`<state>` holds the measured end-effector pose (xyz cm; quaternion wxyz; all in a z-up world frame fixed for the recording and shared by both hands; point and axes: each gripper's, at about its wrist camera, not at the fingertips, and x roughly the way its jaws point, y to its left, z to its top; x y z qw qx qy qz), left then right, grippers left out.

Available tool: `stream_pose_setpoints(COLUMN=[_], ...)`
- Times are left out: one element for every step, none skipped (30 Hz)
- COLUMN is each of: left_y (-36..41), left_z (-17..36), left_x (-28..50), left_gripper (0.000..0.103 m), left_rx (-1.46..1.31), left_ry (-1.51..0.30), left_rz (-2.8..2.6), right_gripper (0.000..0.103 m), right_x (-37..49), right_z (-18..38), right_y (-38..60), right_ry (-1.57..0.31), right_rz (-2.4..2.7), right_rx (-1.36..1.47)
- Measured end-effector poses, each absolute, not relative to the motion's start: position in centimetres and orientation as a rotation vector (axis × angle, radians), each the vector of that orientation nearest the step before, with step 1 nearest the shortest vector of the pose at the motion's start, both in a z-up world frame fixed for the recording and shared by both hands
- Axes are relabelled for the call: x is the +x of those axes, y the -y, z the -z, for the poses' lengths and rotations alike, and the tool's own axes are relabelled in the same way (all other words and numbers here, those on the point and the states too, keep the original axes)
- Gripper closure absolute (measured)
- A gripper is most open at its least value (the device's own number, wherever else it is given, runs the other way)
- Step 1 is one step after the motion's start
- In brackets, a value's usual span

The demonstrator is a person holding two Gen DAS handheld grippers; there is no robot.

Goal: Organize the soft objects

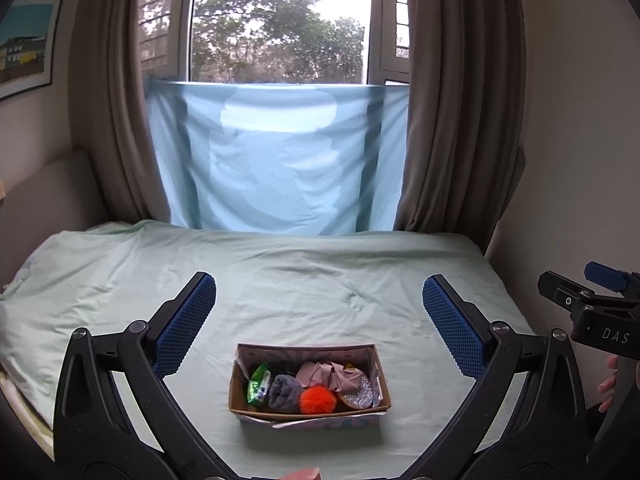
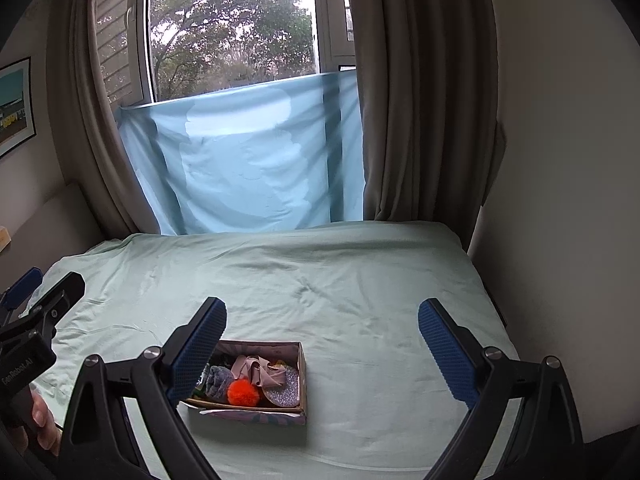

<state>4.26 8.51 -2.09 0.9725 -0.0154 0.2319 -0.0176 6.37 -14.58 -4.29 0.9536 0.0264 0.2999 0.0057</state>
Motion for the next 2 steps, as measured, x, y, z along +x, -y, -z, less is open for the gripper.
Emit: stream_pose_setpoints(left_y=[-8.37,-8.24], left_z=[2.38,2.79], left_x=[4.47,4.79], left_gripper=[0.000,0.000], left_rx=[-0.030,-0.030], left_ry=[-0.479,-0.493], left_rz=[0.034,0.034], right_gripper=[0.007,0.007], right_x=[6.48,6.57], right_z=[4.54,4.78], right_y=[14.57,14.50], right_ry=[-0.622,-0.635], right_rz=[-0.009,-0.005], right_rx=[0.051,0.046])
